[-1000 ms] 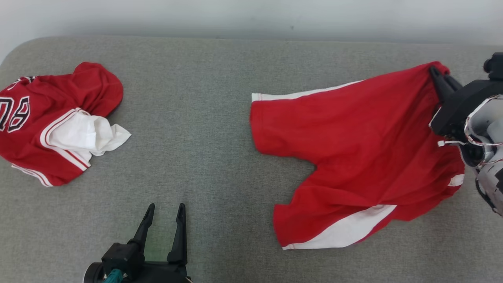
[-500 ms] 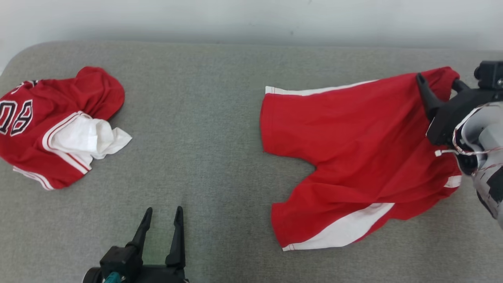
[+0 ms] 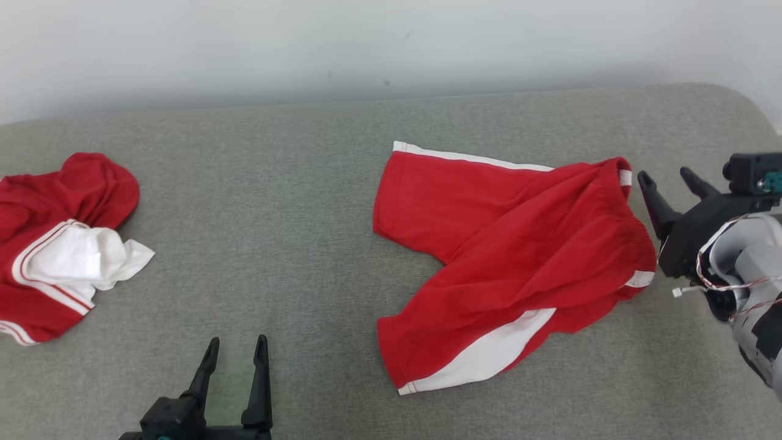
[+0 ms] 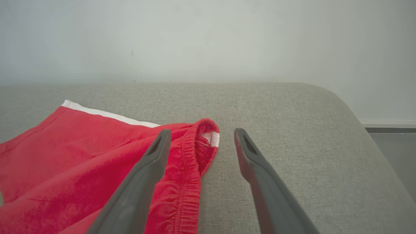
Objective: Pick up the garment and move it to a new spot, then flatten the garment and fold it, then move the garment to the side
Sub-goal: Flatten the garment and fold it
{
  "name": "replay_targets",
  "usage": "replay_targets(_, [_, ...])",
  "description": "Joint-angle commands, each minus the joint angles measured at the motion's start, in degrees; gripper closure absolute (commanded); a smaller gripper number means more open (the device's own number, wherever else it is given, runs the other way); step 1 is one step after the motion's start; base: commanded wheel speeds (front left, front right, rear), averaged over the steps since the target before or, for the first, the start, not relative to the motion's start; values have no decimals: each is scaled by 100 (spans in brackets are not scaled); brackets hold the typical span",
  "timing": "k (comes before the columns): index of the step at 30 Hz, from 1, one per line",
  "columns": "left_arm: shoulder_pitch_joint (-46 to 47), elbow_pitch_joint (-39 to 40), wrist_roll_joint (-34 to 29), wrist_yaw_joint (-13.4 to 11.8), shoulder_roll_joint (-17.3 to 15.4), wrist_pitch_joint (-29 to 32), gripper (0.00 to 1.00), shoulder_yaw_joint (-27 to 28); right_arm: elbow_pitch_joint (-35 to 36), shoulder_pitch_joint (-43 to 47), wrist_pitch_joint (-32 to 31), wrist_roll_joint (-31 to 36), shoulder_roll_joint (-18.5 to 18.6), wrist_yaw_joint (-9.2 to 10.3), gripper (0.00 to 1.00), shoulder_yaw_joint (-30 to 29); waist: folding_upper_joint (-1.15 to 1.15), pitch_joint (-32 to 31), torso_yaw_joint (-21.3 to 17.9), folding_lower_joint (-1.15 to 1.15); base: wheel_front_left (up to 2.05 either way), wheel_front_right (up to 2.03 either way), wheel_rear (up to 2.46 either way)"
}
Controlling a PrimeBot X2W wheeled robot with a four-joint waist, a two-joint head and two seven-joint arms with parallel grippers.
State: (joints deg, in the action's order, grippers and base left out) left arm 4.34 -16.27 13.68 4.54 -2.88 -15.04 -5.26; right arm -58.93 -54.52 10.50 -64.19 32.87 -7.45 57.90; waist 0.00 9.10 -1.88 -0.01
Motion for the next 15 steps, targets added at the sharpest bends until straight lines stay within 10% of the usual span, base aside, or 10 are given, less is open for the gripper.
replay_targets(1, [-5, 1, -28, 10, -2, -16, 0, 9, 29, 103, -50, -47, -19, -9, 0, 40, 0, -14, -59, 1, 0, 0, 0])
replay_targets(11, [-105, 13, -28, 35, -1, -16, 0, -29, 406, 44, 451, 44, -9, -9, 0, -74, 0, -93, -111, 1, 0, 0, 0])
replay_targets(15, [-193, 63, -42, 46, 0, -15, 0, -120, 968, 285, 472, 622, 159, -9, 0, -1051, 0, -159, -133, 1, 0, 0, 0])
